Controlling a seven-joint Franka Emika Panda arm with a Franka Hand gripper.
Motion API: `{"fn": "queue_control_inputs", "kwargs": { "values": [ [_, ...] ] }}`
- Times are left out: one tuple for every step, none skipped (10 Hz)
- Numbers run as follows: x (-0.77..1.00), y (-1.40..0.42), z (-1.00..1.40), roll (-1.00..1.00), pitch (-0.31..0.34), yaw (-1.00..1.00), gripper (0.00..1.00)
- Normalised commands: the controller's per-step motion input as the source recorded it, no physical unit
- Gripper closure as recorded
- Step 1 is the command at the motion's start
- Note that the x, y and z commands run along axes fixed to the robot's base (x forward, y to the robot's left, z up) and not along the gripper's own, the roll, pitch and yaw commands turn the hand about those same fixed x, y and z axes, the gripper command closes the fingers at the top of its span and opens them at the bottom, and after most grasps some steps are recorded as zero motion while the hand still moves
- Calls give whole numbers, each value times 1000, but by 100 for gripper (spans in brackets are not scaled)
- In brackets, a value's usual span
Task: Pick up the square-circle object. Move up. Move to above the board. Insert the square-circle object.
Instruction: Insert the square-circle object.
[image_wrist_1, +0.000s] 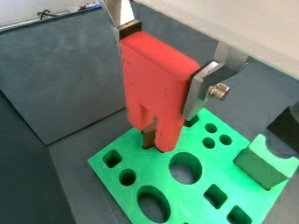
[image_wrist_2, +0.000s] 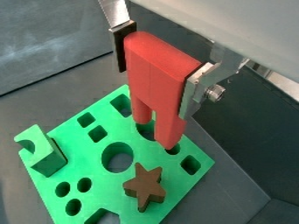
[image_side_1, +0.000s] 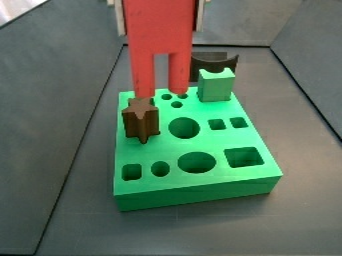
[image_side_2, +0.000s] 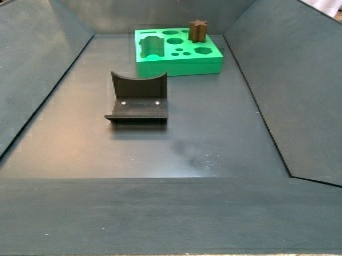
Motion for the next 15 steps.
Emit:
{"fn": "queue_control_inputs", "kwargs": {
  "values": [
    [-106,-577,-811,194,-147,60,100],
    [0,-537,-880,133,-143,83,100],
    [0,-406,-840,121,-134,160,100],
    [0,-303,-800,157,-156,234,100],
    [-117,-317,-777,186,-167,231,100],
    [-283,-271,-771,207,-177,217,100],
    [-417,-89,-771,190,-174,209,100],
    [-477,0,-649,147,-137,154,100],
    [-26,0,-151,107,37,114,100],
    [0,-23,-17,-6,-1,0,100],
    [0,-163,-357,21,-40,0,100],
    [0,-120,-389,21,-29,0,100],
    [77,-91,-266,10,-3,0,100],
    [146,-131,-131,14,0,0,100],
    [40,-77,-143,17,-3,0,100]
  ]
}}
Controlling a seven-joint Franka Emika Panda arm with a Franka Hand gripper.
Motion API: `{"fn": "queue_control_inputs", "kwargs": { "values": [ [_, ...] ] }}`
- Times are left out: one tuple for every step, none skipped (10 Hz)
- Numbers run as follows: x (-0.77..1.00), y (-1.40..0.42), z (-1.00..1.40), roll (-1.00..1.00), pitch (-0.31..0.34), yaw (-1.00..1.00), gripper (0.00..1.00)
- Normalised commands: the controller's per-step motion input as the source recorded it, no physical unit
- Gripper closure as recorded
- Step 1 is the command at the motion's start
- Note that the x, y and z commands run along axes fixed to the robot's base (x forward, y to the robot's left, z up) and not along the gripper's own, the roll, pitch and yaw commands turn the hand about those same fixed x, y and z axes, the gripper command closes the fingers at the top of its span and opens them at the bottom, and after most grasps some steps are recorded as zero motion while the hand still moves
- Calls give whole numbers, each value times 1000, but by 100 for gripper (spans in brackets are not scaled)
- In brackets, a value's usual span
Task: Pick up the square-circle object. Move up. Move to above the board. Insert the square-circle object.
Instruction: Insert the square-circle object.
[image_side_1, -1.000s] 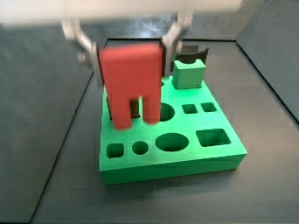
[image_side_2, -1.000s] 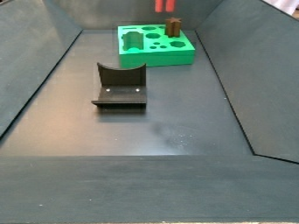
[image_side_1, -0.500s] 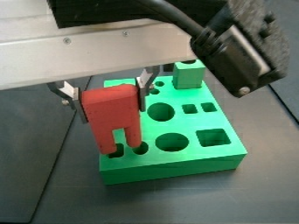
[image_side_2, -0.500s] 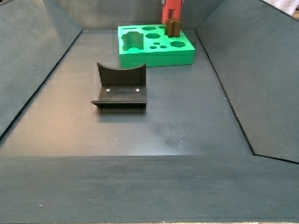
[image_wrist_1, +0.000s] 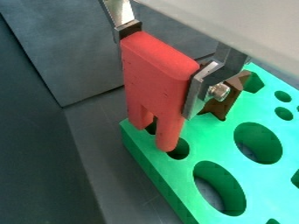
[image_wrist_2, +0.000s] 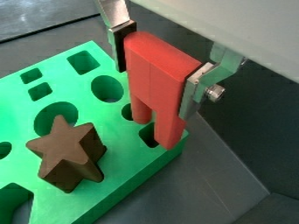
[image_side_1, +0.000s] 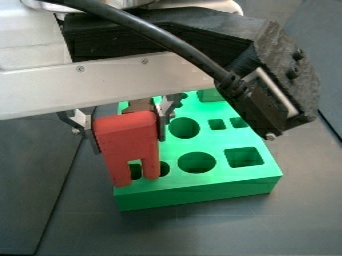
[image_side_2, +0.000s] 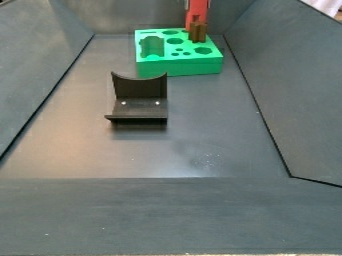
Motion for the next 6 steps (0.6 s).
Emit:
{"fn": "queue_control_inputs", "kwargs": {
  "values": [
    [37,-17,-114,0,0,0,100],
    [126,0,-109,0,0,0,100],
    [251,0,-83,0,0,0,100],
    [229,0,-103,0,0,0,100],
    [286,0,-60,0,0,0,100],
    [117,6,-114,0,0,0,100]
  ]
}}
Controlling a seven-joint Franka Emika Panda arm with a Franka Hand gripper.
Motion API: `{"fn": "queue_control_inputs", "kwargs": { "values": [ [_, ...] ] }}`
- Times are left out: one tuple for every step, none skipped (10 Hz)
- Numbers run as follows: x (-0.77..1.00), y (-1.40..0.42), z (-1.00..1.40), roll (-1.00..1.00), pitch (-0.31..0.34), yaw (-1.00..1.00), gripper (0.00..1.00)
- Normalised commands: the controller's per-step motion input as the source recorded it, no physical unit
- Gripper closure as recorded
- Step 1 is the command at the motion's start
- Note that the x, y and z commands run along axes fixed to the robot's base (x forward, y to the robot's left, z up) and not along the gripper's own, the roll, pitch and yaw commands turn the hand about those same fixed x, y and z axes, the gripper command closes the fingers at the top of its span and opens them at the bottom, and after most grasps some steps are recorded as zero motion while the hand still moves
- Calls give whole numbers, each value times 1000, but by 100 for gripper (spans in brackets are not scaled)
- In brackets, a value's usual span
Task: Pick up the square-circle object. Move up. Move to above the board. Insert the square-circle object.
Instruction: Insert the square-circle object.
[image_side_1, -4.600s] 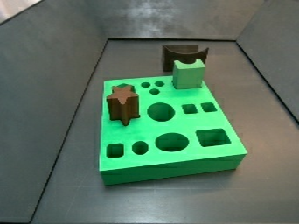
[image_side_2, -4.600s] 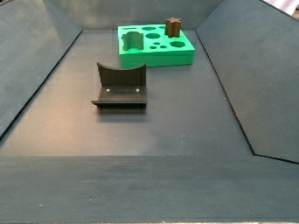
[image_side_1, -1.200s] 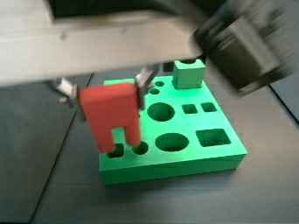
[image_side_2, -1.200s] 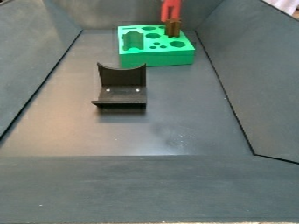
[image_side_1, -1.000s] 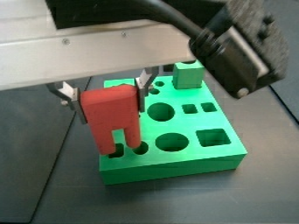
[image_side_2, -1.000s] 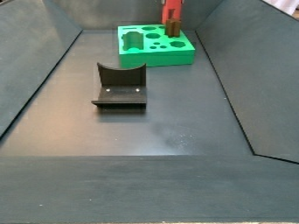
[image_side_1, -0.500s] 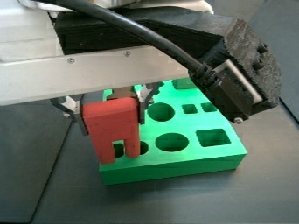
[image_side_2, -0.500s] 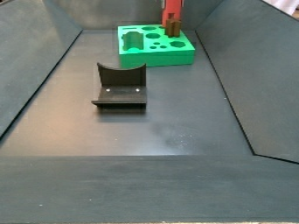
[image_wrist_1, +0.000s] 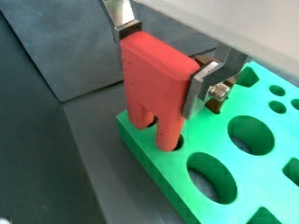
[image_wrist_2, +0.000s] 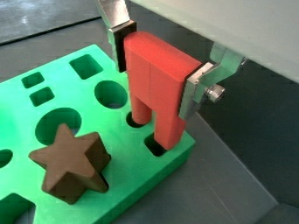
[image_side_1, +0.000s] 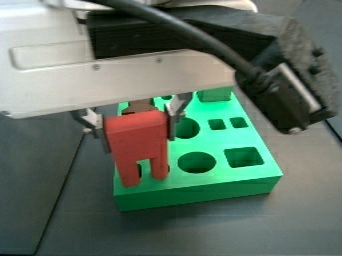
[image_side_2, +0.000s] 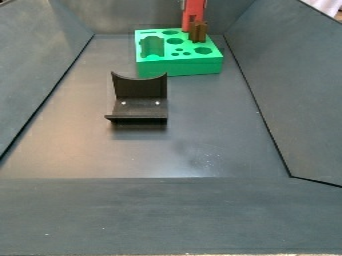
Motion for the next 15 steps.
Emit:
{"fn": "queue_control_inputs", "kwargs": {
  "values": [
    [0,57,-109,10,0,6,100],
    [-111,171,-129,0,0,37,100],
    [-246,297,-134,9,-20,131,100],
    [-163,189,-97,0,-24,94,100],
    [-80,177,-109,0,-30,69,100],
    [-23,11,-66,0,-34,0,100],
    [-126,0,-137,0,-61,0,100],
    [-271,-189,-180,130,-94,0,100],
    [-337,-443,-229,301,-153,-9,100],
    [-220,-446,-237,320,-146,0,100],
    [-123,-411,-251,323,-113,-6,100],
    [0,-460,-243,404,-74,-260,100],
    [154,-317,-217,371,0,-514,100],
    [211,-94,-166,324,56,-254,100],
    [0,0,-103,187,46,-6,100]
  ]
}}
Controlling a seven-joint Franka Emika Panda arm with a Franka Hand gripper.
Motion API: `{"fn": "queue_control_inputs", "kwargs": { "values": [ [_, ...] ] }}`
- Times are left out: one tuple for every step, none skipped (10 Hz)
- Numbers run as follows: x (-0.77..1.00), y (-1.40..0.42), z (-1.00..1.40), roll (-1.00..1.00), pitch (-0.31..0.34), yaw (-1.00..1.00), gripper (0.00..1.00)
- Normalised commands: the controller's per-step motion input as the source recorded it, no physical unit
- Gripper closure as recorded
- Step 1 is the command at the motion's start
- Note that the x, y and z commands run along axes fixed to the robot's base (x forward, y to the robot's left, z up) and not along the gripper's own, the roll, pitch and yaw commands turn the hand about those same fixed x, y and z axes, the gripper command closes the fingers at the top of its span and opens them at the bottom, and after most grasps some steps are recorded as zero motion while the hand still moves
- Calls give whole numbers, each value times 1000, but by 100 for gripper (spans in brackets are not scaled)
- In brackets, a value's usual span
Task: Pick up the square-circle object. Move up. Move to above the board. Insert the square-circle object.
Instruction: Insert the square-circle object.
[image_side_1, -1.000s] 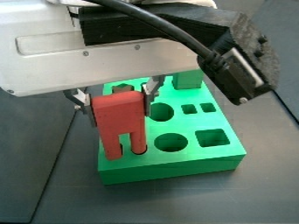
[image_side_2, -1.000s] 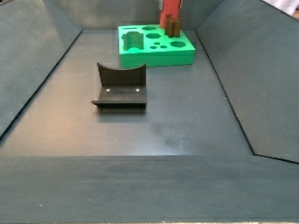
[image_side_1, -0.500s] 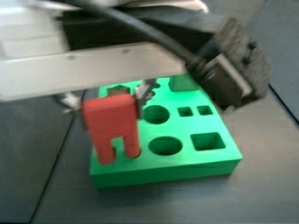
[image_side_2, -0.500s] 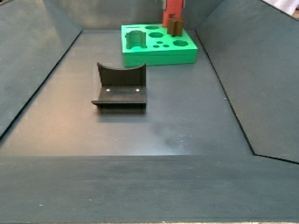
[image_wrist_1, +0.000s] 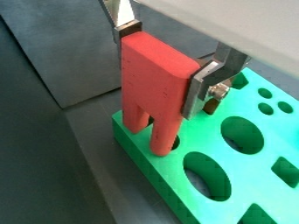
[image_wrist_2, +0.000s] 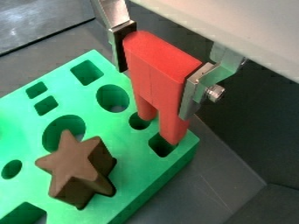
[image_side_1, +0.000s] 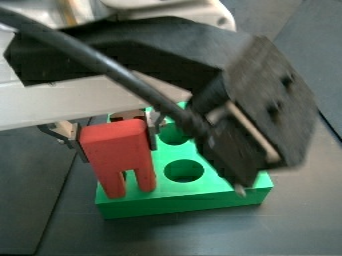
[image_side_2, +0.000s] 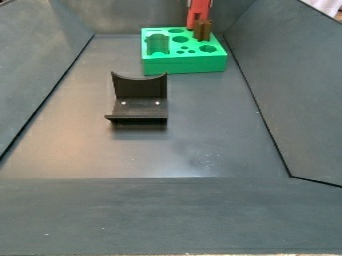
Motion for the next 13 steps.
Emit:
{"fn": "queue_control_inputs", "kwargs": {
  "values": [
    [-120,0,-91,127,13,0,100],
    [-103,14,-6,64,0,0,100],
    [-203,57,0,30,0,0,100],
    [-109,129,0,11,0,63,100],
    [0,60,0,7,0,51,100],
    [-80,66,0,23,0,26,100],
    [0,0,0,7,0,0,100],
    [34,0,37,34,43,0,100],
    [94,0,31,43,3,0,100],
    [0,-86,0,89,10,0,100],
    [0,-37,0,30,0,0,100],
    [26,0,0,0,0,0,100],
    [0,-14,0,9,0,0,100]
  ]
}}
